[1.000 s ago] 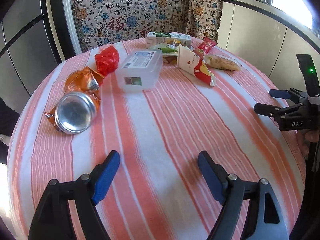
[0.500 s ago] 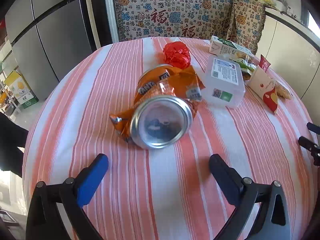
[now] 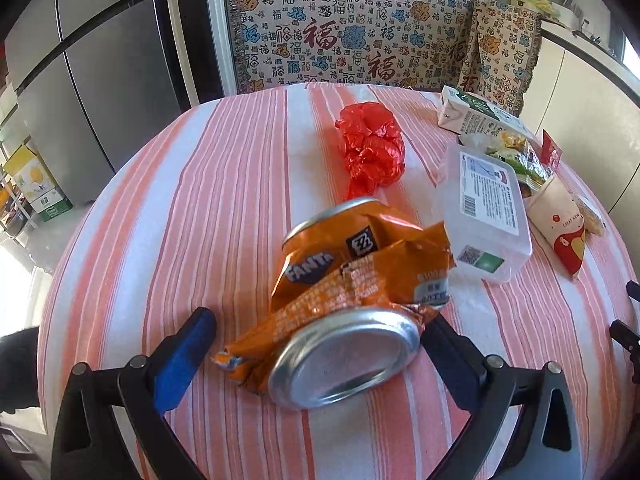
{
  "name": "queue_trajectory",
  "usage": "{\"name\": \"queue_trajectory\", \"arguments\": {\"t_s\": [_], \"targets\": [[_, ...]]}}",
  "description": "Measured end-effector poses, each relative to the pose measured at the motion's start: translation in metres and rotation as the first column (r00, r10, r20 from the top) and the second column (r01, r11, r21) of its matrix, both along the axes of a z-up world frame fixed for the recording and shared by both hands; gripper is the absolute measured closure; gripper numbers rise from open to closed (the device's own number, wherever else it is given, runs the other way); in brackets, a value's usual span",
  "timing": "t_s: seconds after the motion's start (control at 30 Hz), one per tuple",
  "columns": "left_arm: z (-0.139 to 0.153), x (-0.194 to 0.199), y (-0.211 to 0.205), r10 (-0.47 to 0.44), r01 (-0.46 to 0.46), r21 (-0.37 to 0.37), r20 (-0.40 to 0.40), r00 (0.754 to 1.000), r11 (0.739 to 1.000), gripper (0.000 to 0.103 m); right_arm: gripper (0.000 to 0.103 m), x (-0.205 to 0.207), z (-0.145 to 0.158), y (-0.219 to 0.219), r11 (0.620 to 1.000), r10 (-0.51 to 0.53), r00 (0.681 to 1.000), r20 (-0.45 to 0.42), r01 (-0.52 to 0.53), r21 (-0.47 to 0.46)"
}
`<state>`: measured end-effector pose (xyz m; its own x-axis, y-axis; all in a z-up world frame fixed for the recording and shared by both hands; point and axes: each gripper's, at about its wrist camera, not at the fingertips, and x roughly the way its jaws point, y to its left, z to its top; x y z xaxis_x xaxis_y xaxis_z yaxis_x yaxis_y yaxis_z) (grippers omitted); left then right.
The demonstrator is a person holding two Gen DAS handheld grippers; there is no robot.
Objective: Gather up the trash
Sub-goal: 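Grasp the crushed Fanta can with orange wrapper in the left gripper, then grasp the bread roll packet with right gripper while left gripper holds the Fanta can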
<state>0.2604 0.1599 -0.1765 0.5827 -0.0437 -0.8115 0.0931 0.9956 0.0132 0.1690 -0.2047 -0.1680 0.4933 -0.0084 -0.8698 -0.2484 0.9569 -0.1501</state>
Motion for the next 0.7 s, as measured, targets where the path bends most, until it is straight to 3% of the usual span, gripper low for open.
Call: {"name": "queue_trajectory", "arguments": {"t_s": [0.07,0.17,0.33,0.5,0.57,0.7], "targets": [[0.001,0.002,-0.001,-0.006,0.006,-0.008,0.004,1.000,1.000,0.002,0.000,0.000,0.000,0.000,1.000,0.000,1.000,0.000,0.000,0.000],[0.005,-0.001,-0.004,-0.035,0.036,-0.018,0.035,0.999,0.999,0.023,0.000,-0.001,0.000,-0.001,1.000,-0.001,1.000,-0.001,0.001,0.002],[0.010,-0.015,-0.016,-0.092,0.094,-0.019,0.074,0.993,0.995,0.024,0.000,0.001,0.001,-0.005,1.000,0.000,1.000,-0.013,0.000,0.021],[0.007,-0.052,-0.022,-0.100,0.102,-0.080,0.039,0.994,0.992,0.024,0.001,0.029,0.008,-0.017,0.999,0.021,0.999,-0.036,-0.020,0.042],[0.008,-0.068,-0.028,-0.106,0.109,-0.102,0.036,0.994,0.989,0.024,0.003,0.050,0.014,-0.012,0.996,0.073,0.997,-0.036,-0.071,0.049],[0.007,-0.085,-0.050,-0.107,0.110,-0.093,0.035,0.994,0.990,0.023,0.008,0.081,0.018,0.026,0.967,0.252,0.967,-0.027,-0.253,-0.029]]}}
